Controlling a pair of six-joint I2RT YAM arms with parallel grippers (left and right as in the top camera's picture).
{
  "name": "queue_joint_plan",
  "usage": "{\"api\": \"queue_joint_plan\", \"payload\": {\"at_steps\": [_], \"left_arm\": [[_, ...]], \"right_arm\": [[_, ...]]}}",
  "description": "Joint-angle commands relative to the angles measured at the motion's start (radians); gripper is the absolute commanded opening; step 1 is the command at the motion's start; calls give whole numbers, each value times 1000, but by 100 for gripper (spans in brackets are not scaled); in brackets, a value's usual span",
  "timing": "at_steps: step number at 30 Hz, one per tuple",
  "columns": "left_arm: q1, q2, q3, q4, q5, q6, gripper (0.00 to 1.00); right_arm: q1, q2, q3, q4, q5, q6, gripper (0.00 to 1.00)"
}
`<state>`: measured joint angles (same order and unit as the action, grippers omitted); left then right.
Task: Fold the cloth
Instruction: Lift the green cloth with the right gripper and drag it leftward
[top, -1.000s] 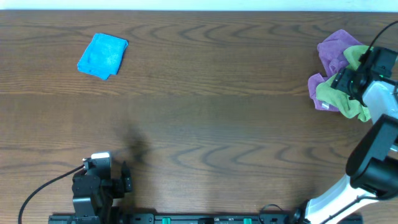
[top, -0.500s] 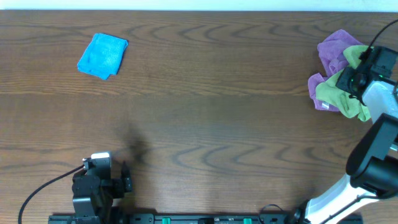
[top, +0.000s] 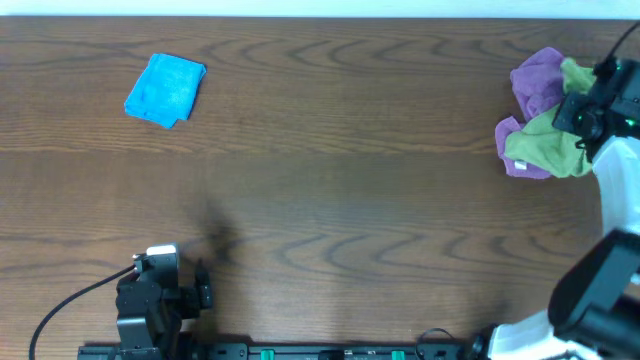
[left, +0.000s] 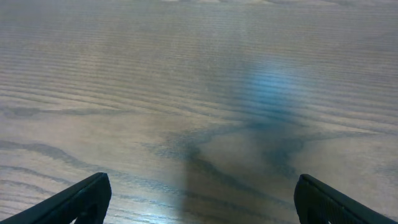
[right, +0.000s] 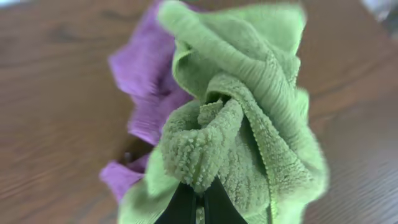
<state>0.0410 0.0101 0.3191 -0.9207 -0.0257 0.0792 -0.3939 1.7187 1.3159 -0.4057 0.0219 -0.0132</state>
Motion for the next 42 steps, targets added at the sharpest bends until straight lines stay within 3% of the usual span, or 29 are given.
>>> {"api": "queue_joint_plan", "payload": {"at_steps": [1,6,12,29,32,36,42], "left_arm": [[-5,-6,-6,-25,0,11,95],[-5,-6,-6,-25,0,11,95],[-5,-6,-6,-25,0,11,95],[-5,-6,-6,-25,0,11,95],[-5,-6,-6,-25,0,11,95],[-5,-6,-6,-25,0,11,95],[-5,-6,-6,-25,0,11,95]], "right_arm": [[50,-66,18,-23,-5,-68,2],[124,-119,18,-90,-11,-99,1],[277,-158,18,-176,-171,-127,1],[847,-68,17,-212,-305,-127,4],[933,-29,17,-232,-389,-127,12],[1065,13,17,-245,-430,-162,37],[1140,13,18,-230,-198,-169,72]]}}
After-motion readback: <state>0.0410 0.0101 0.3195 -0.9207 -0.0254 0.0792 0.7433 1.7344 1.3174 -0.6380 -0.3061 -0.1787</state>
